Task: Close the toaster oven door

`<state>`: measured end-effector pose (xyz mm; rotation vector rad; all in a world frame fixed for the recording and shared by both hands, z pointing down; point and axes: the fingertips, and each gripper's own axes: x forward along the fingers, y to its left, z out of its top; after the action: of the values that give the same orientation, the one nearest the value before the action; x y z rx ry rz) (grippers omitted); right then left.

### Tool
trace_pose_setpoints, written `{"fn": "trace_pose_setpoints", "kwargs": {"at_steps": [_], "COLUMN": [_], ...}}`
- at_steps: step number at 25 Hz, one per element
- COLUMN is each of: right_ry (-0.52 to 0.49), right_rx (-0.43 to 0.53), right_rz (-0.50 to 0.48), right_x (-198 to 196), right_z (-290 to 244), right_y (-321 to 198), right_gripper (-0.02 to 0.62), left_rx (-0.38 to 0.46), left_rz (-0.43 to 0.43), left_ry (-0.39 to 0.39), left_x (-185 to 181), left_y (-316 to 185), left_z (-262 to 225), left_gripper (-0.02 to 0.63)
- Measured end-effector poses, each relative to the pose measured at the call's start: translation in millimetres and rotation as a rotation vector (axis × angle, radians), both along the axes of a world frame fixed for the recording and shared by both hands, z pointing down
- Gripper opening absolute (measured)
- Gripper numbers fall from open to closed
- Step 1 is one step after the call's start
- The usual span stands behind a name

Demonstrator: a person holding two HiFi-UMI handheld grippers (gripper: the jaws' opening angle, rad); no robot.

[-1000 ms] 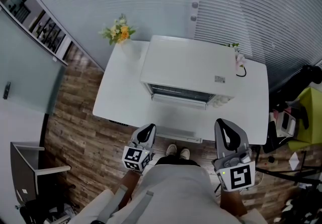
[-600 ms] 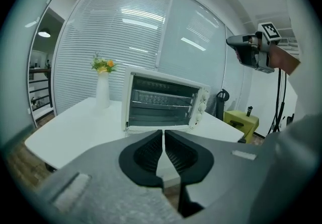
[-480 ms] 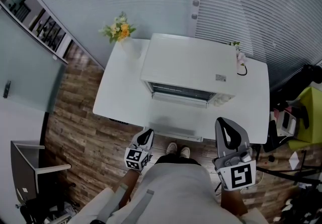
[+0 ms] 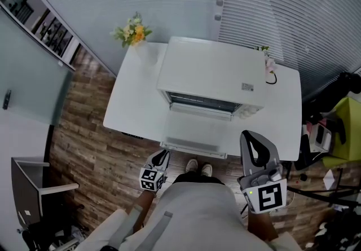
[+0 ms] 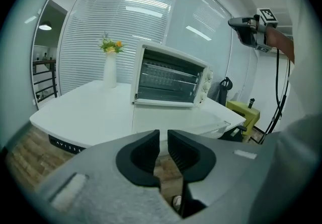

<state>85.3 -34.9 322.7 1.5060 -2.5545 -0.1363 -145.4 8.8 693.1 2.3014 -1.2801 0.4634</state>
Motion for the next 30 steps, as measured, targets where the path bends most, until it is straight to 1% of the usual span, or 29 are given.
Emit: {"fn": "trace_pose_setpoints", "kwargs": {"at_steps": [7, 11, 14, 17, 23, 30], "right_ry": [0.0, 0.0, -0.027, -0.047, -0.001, -0.001], "right_rx": [-0.003, -0.012, -0.025, -0.032, -0.019, -0.016], "right_rz": [-0.002, -0.006, 0.007, 0.012, -0.003, -0.003], "right_x": [-0.9, -2.0, -3.4, -5.4, -1.9, 0.0], "right_z": [0.5, 2.5, 1.9, 0.6, 4.8, 5.5], "right_y": [-3.0, -3.5, -5.1, -6.3, -7.6, -10.6], "right_gripper": [0.003, 0.003, 0.003, 0.003, 0.004, 0.004], "left_rx": [-0.058, -0.081, -0.104, -0.104, -0.104, -0.083], "left_rz": [-0.005, -0.011, -0.023, -0.044, -0.045, -0.044], "left_ry": [-0.044, -0.075, -0.058, -0.033, -0.012, 0.0], "left_x": [-11.6, -17.6, -17.2, -17.3, -17.2, -11.5], "left_y": [9.2, 10.4, 9.3, 3.5, -3.8, -14.0], "left_z": [36.2, 57.2, 65.0, 65.2, 66.9, 60.8], "left_gripper": [0.064, 0.092, 0.126, 0.132, 0.137, 0.137]}}
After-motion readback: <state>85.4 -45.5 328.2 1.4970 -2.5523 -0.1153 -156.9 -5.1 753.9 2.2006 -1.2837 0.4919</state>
